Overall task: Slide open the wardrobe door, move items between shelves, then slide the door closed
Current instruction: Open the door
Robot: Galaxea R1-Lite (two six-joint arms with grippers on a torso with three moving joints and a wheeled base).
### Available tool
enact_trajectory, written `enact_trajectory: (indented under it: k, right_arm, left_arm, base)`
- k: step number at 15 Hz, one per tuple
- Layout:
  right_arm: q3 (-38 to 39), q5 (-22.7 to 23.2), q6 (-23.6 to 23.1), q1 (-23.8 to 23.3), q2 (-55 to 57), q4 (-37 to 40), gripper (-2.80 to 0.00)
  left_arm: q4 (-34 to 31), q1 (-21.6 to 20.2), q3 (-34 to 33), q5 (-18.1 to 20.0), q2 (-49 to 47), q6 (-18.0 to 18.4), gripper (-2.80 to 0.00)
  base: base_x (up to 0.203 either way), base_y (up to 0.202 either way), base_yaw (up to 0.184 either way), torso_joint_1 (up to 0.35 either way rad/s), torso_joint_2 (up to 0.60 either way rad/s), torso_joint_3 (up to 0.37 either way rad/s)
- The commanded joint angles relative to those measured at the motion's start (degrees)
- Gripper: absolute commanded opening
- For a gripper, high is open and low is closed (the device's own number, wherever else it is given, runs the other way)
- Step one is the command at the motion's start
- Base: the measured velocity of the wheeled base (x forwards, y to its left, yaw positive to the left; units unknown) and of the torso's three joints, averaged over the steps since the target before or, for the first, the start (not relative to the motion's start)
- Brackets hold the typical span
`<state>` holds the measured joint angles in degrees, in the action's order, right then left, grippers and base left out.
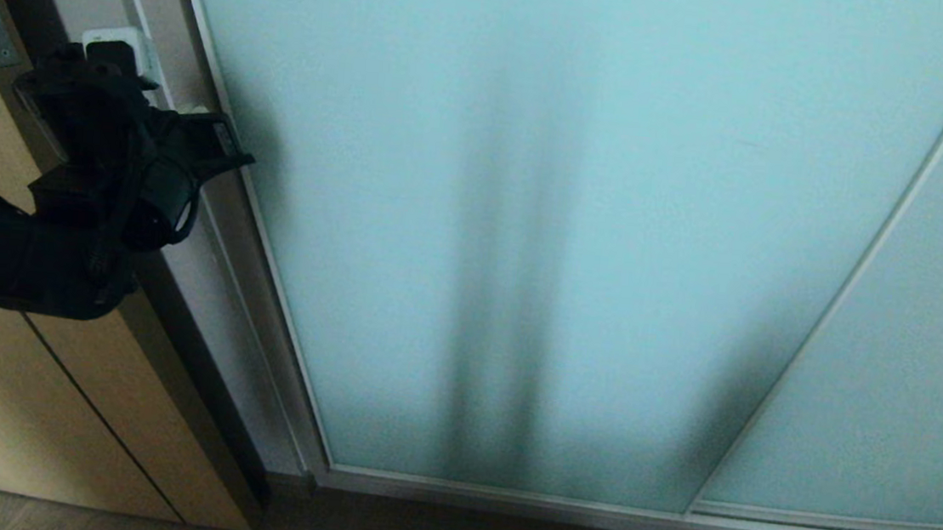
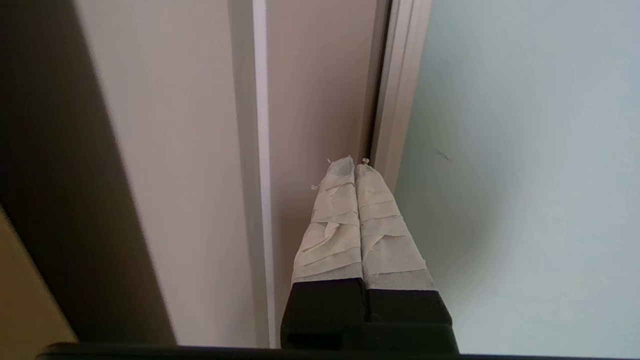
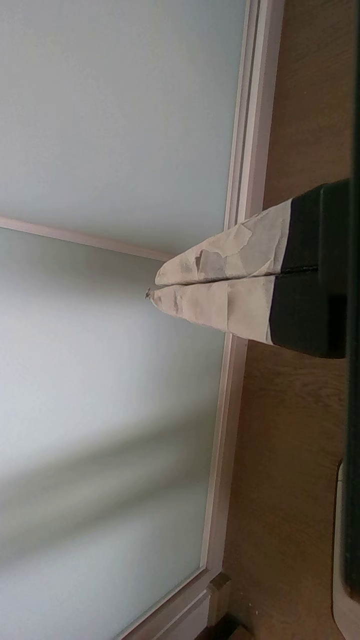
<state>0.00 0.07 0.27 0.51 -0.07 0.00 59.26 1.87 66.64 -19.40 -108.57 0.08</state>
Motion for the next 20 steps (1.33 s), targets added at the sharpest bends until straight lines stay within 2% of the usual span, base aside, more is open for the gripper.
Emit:
enact_trajectory:
  k: [1, 14, 17, 20]
  right_arm:
    - [0.0, 0.0, 0.0, 0.0, 0.0, 0.0, -2.8]
    - [0.0, 0.0, 0.0, 0.0, 0.0, 0.0, -2.8]
    - [0.0, 0.0, 0.0, 0.0, 0.0, 0.0, -2.8]
    - [0.0, 0.0, 0.0, 0.0, 0.0, 0.0, -2.8]
  left_arm:
    - [0.6, 0.0, 1.1, 0.0, -1.6, 0.1, -2.8]
    - [0.6, 0.0, 7.9, 0.4, -8.7, 0.3, -2.8]
    - [0.5, 0.6, 10.8, 0.2, -10.3, 0.4, -2.8]
    - [0.6, 2.5, 10.7, 0.1, -10.4, 0.4, -2.8]
  base:
    - [0.0, 0.0, 0.0, 0.0, 0.0, 0.0]
    - [0.0, 0.0, 0.0, 0.0, 0.0, 0.0]
    - [0.0, 0.0, 0.0, 0.0, 0.0, 0.0]
    - [0.0, 0.0, 0.0, 0.0, 0.0, 0.0]
